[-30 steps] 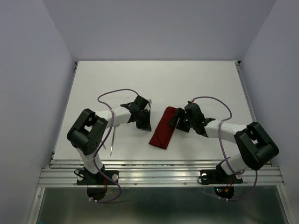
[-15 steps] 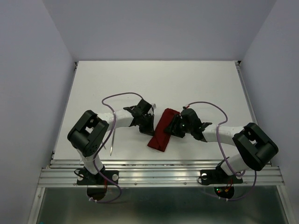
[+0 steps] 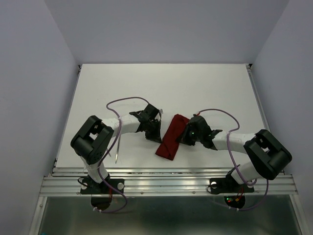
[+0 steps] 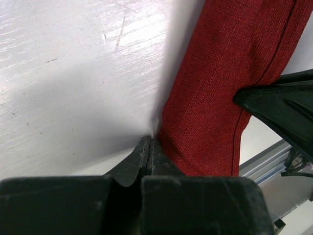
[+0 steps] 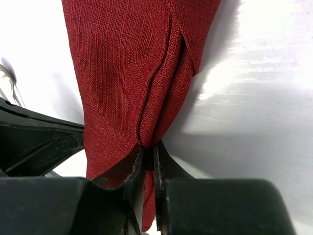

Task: Fold the napkin into a case and place the utensils inside
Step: Smooth out the smaller rectangle-folded napkin at the center of the board.

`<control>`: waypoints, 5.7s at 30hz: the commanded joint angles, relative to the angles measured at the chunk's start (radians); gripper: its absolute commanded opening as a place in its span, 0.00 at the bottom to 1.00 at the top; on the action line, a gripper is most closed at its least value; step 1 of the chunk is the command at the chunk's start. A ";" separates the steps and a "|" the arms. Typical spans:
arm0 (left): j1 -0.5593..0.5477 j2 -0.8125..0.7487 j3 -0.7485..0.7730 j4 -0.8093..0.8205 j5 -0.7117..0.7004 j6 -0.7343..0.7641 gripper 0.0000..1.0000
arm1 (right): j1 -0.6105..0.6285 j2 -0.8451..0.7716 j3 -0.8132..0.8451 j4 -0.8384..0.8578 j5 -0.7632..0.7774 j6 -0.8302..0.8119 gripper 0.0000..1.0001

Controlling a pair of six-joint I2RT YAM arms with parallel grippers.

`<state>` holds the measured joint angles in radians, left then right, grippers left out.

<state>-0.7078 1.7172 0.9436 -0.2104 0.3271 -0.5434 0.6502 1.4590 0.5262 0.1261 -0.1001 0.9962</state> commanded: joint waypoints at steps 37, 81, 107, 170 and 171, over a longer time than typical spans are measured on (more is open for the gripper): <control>-0.078 -0.105 -0.060 -0.041 0.041 -0.030 0.00 | 0.146 -0.120 -0.109 -0.088 -0.073 0.021 0.27; -0.068 -0.070 -0.002 -0.041 -0.014 -0.003 0.00 | 0.072 -0.089 -0.043 -0.123 -0.104 -0.113 0.63; -0.068 -0.064 0.009 -0.038 -0.017 -0.003 0.00 | 0.132 -0.072 0.058 -0.197 -0.135 -0.271 0.43; 0.074 0.300 0.554 -0.061 -0.059 0.030 0.00 | -0.167 0.297 0.669 -0.304 0.014 -0.588 0.28; 0.074 0.306 0.554 -0.054 -0.054 0.028 0.00 | -0.155 0.310 0.676 -0.304 0.020 -0.600 0.28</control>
<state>-0.6346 2.0109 1.4845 -0.3031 0.2138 -0.5034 0.4538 1.7466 1.1313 -0.1619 -0.0734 0.4782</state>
